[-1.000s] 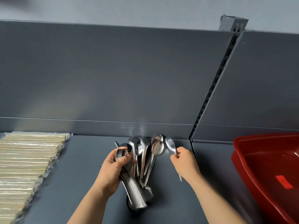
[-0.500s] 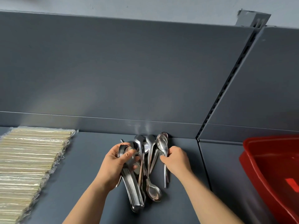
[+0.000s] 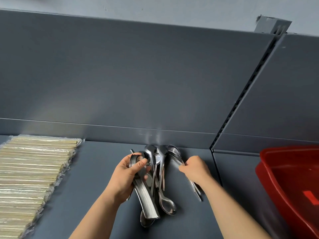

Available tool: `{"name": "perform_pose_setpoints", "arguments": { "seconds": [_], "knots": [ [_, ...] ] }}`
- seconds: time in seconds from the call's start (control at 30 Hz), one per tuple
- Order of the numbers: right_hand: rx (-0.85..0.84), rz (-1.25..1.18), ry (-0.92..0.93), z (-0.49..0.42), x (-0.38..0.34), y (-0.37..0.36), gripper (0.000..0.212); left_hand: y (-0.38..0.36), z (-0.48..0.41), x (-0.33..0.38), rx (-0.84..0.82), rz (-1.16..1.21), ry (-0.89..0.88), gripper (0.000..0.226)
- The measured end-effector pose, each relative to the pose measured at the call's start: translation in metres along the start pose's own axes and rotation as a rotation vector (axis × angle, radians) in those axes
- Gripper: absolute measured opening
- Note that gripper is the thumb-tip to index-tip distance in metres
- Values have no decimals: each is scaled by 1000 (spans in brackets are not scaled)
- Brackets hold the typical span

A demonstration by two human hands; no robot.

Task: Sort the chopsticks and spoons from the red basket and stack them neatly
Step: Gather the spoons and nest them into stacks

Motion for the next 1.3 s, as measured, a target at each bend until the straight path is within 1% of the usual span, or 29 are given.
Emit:
{"name": "perform_pose_setpoints", "arguments": {
  "seconds": [0.07,0.1,0.17,0.2,0.27,0.33,0.4,0.47,0.53,0.63,0.77,0.83,0.93,1.03,1.07,1.17,1.23,1.3],
  "knots": [
    [-99,-165,40,2,1,0,31,-7,0,0,-22,-10,0,32],
    [-163,-280,21,5,1,1,25,-11,-1,-2,-33,-25,1,32],
    [-337,-496,-13,19,-2,0,21,-20,-1,-4,-53,-43,6,33],
    [-425,-553,-2,27,-7,0,20,-25,-1,-5,-64,-41,10,36],
    [-558,-536,42,45,-16,3,17,-37,0,-7,-96,-29,23,42],
    [-633,-445,84,60,-21,2,16,-49,3,-10,-141,-6,42,40],
    [-676,-420,115,69,-25,-1,13,-59,6,-13,-179,17,44,39],
    [-707,-418,152,75,-29,-5,11,-66,8,-16,-196,18,38,44],
    [-738,-378,186,81,-29,-7,17,-70,12,-18,-218,-6,42,45],
    [-792,-328,172,87,-27,-12,25,-73,19,-21,-253,-45,34,44],
    [-804,-313,130,91,-24,-19,31,-71,24,-27,-237,-82,-13,44],
    [-727,-392,123,86,-23,-17,30,-68,25,-31,-206,-101,-30,39],
    [-641,-468,186,84,-26,-10,27,-59,25,-34,-140,-128,-71,37],
    [-583,-380,290,91,-26,-2,26,-50,24,-32,-60,-160,-137,39],
    [-597,-386,311,95,-27,0,26,-47,23,-31,-34,-163,-152,40],
    [-664,-489,287,106,-23,-3,24,-44,25,-27,25,-141,-179,38],
    [-633,-465,296,107,-19,-6,29,-45,29,-25,58,-129,-204,35],
    [-624,-458,316,109,-20,-12,33,-46,36,-23,110,-160,-268,34]
  ]
}}
Point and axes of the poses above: each hand's wrist, its own z-axis away from the middle knuckle, its own y-axis out of the back of the hand, x = y × z, the point moved 9 cm from there along -z, towards the middle knuckle, and after that the axes turned 6 degrees about x, right-handed, at the moved point
